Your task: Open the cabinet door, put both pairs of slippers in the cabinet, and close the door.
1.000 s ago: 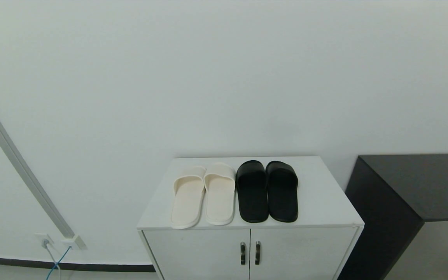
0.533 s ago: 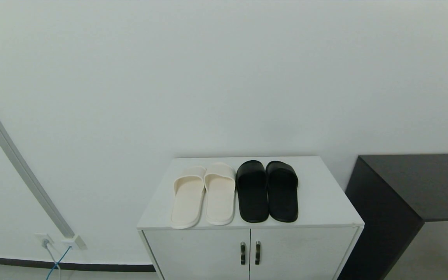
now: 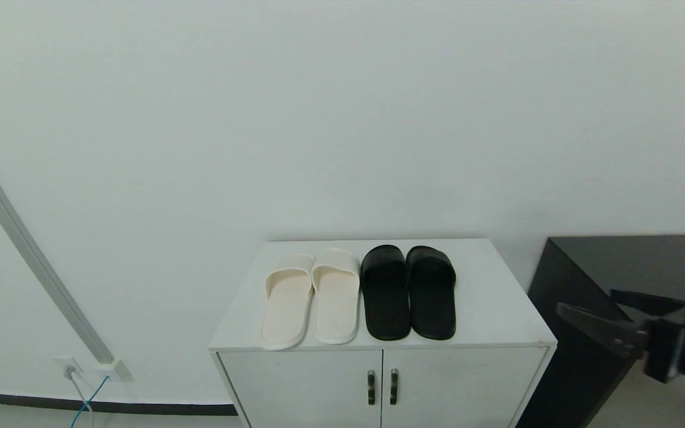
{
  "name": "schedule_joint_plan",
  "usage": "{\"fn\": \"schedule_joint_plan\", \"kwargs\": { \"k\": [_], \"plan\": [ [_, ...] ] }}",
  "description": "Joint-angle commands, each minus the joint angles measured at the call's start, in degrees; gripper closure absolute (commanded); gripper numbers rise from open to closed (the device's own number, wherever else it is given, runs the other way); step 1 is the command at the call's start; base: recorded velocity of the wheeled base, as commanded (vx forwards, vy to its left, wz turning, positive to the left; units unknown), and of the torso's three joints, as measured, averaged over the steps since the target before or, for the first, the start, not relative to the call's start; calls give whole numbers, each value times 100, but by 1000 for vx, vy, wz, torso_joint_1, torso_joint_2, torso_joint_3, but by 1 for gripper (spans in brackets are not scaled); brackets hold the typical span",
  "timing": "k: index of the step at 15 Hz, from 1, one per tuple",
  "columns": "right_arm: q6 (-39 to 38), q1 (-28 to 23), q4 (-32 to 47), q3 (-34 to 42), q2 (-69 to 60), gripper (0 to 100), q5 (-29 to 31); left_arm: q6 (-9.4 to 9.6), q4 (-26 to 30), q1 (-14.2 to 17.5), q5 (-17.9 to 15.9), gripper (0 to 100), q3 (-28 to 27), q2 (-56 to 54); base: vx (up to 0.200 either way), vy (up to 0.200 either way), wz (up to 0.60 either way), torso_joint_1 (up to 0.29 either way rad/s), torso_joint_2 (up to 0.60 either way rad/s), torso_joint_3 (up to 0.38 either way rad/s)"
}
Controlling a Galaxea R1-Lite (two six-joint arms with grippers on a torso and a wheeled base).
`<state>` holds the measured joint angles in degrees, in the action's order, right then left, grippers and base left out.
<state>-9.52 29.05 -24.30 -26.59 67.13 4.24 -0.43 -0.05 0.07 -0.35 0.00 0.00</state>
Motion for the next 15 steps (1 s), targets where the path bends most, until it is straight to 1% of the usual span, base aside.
{"fn": "schedule_joint_plan", "kwargs": {
  "k": [1,3,6,7,9,10,11,15],
  "plan": [
    [-331,883,-58,-813,1267,0,507,-1,-4,1,0,100,0,0,0,0,0,0,0,0],
    [-533,1305,-58,-1279,1935,0,1035,-1,-4,1,0,100,0,0,0,0,0,0,0,0],
    [-823,1639,-67,-1788,2752,0,1518,-1,-4,1,0,100,-9,0,0,0,0,0,0,0],
    [-920,1780,-75,-2008,3104,0,1826,8,5,1,-9,100,0,0,0,0,0,0,0,0],
    [-1017,1841,-110,-2386,3667,0,2212,-1,5,1,-9,100,-9,9,0,0,0,0,0,0],
    [-1025,1841,-110,-2413,3710,0,2248,-1,5,1,-9,100,0,0,0,0,0,0,0,0],
    [-1201,1832,-190,-2817,4326,0,2775,-1,5,1,-9,100,-9,0,0,0,0,0,0,0],
    [-1201,1815,-620,-3485,5284,0,3417,-1,5,1,-9,100,-9,0,0,0,0,0,0,0]
  ]
}}
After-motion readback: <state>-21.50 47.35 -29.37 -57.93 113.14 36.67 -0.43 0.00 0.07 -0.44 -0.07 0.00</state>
